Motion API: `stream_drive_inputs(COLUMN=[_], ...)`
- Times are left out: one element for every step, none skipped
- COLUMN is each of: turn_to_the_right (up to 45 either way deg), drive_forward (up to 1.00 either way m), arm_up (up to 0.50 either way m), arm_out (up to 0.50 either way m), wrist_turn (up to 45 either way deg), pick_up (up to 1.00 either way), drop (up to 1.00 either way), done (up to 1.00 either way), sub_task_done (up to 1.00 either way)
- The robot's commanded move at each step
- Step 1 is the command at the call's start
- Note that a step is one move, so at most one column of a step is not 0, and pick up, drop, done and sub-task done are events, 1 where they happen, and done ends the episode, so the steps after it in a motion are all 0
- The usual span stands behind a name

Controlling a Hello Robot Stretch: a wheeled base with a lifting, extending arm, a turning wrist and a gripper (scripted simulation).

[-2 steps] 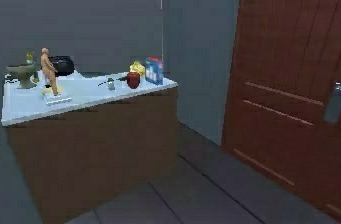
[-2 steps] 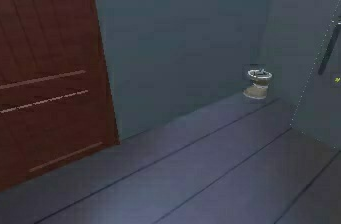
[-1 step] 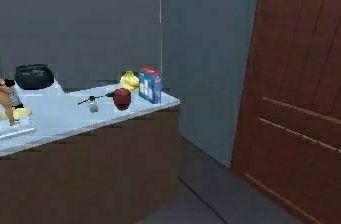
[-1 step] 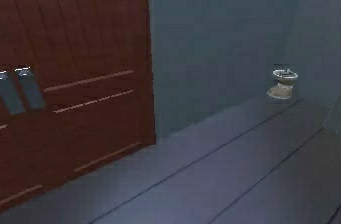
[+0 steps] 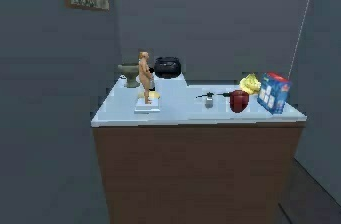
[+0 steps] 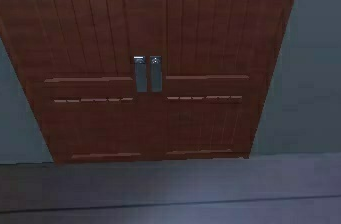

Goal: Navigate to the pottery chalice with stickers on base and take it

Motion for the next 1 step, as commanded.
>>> stream_drive_inputs(turn_to_the_right=[0.0], drive_forward=[0.70], arm_up=[0.00], arm_out=[0.00], wrist_turn=[0.0], pick_up=[0.00], drop=[0.00], done=[0.00], sub_task_done=[0.00])
